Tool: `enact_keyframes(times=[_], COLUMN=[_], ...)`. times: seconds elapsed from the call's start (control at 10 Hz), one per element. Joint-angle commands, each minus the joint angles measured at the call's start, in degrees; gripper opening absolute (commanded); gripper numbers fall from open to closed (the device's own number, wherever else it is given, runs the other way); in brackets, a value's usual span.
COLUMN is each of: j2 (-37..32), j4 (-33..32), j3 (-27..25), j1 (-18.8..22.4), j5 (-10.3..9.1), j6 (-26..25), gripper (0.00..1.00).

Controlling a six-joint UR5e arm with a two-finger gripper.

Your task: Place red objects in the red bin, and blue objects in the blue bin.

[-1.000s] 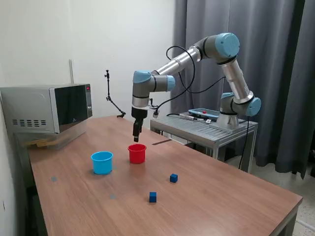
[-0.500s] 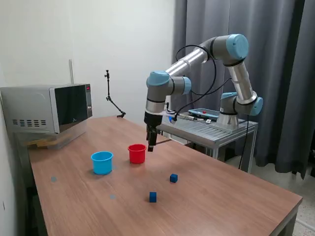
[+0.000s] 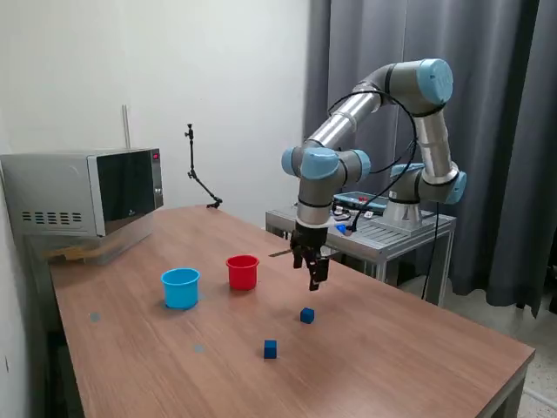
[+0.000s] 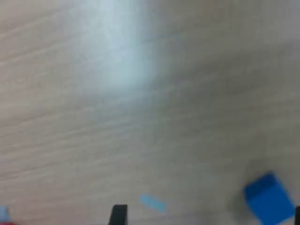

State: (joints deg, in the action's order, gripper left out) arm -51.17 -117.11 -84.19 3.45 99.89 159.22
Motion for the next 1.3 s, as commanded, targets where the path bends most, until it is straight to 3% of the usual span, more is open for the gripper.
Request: enact_keyframes(times=[0.0,0.3,0.5,0.7,1.2], j2=[-1.92,-4.02,-4.47,-4.29,1.14], j4=[-0.13,-0.4,0.13,0.48,0.4], j3=[-2.3,-1.34,-0.98,-0.98,-1.59], j1=[2.07,2.7,2.61,2.61,2.7], j5=[-2.68,-2.77,-3.38,-6.88,-7.34], j6=[11.14,20.39,23.49,28.05,28.25], gripper=[1.0,1.0,1.0,1.0,1.0])
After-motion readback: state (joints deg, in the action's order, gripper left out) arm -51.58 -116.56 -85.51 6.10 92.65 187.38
